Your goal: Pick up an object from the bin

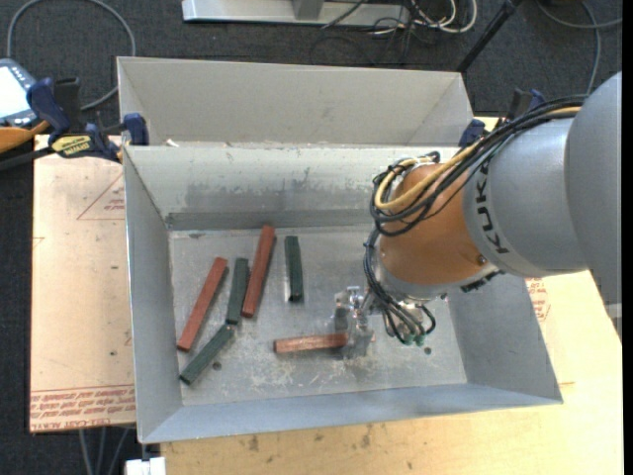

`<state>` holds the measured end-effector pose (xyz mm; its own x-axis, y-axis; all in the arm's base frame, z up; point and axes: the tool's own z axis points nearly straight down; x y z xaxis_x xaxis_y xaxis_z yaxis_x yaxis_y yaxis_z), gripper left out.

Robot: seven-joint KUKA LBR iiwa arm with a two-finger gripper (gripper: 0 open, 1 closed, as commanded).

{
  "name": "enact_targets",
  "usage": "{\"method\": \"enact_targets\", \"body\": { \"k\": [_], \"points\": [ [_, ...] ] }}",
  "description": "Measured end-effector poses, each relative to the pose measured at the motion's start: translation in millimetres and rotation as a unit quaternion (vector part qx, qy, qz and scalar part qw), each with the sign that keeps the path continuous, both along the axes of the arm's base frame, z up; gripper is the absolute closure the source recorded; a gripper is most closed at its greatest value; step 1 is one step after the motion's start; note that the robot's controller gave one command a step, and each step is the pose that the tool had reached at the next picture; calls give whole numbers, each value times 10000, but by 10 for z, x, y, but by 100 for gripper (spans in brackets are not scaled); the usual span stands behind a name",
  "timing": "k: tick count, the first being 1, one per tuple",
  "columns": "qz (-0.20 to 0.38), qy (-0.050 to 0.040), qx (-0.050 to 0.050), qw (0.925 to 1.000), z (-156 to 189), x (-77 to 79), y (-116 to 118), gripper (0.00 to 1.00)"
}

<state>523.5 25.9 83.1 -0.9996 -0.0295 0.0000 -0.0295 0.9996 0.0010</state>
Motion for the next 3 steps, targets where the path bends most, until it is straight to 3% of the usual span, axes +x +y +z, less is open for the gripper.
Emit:
{"method": "enact_targets", "body": {
  "k": [1, 2, 3],
  "points": [
    [39, -58, -7, 10000, 1060, 181, -267, 100],
    [-661, -45, 3, 9978, 2135, -245, -165, 100],
    [-245, -16, 1, 9997, 2025, -123, 80, 100]
  ]
}}
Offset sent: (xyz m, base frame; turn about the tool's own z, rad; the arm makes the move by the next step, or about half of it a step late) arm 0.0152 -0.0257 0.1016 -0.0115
